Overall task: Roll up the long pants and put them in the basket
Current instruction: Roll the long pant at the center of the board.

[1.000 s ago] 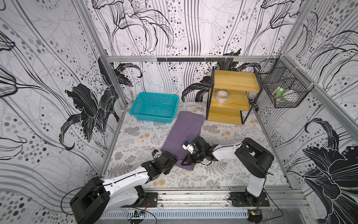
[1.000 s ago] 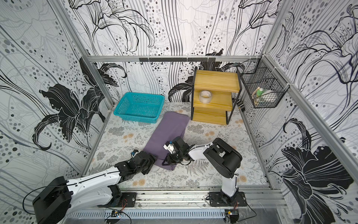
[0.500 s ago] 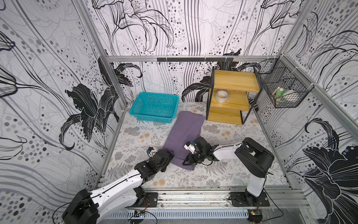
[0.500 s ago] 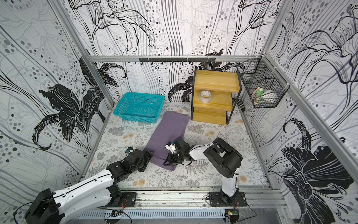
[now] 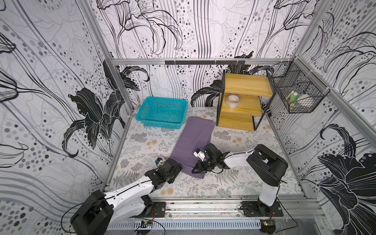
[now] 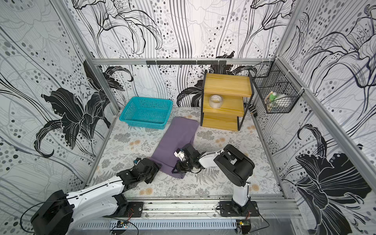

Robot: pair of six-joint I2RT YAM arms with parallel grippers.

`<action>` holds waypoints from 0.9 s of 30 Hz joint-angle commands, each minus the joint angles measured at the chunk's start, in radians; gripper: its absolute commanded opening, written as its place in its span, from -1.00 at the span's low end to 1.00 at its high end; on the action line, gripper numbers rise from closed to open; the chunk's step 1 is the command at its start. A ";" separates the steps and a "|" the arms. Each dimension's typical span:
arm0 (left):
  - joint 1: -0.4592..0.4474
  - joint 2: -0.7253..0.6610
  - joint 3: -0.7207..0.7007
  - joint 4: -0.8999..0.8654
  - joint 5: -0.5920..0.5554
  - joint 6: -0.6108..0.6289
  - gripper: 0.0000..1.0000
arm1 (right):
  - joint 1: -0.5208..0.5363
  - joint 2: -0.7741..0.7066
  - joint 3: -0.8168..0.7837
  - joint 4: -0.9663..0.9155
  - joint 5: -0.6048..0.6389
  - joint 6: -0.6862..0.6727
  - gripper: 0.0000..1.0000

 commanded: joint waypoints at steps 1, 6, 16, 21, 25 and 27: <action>0.022 0.049 0.037 0.046 0.009 0.034 0.38 | -0.012 0.008 -0.018 -0.010 0.053 0.006 -1.00; 0.070 0.153 0.070 -0.052 0.011 0.041 0.11 | -0.012 -0.021 -0.008 -0.070 0.108 -0.024 -1.00; 0.100 0.302 0.140 -0.117 -0.008 0.117 -0.15 | 0.150 -0.266 0.032 -0.315 0.733 -0.306 0.01; 0.101 0.308 0.128 -0.109 -0.002 0.109 -0.17 | 0.330 -0.315 0.011 -0.296 1.073 -0.480 0.12; 0.104 0.300 0.114 -0.105 -0.006 0.106 -0.17 | 0.446 -0.308 -0.015 -0.222 1.212 -0.605 0.13; 0.105 0.302 0.111 -0.103 -0.004 0.104 -0.17 | 0.479 -0.284 -0.017 -0.201 1.205 -0.636 0.12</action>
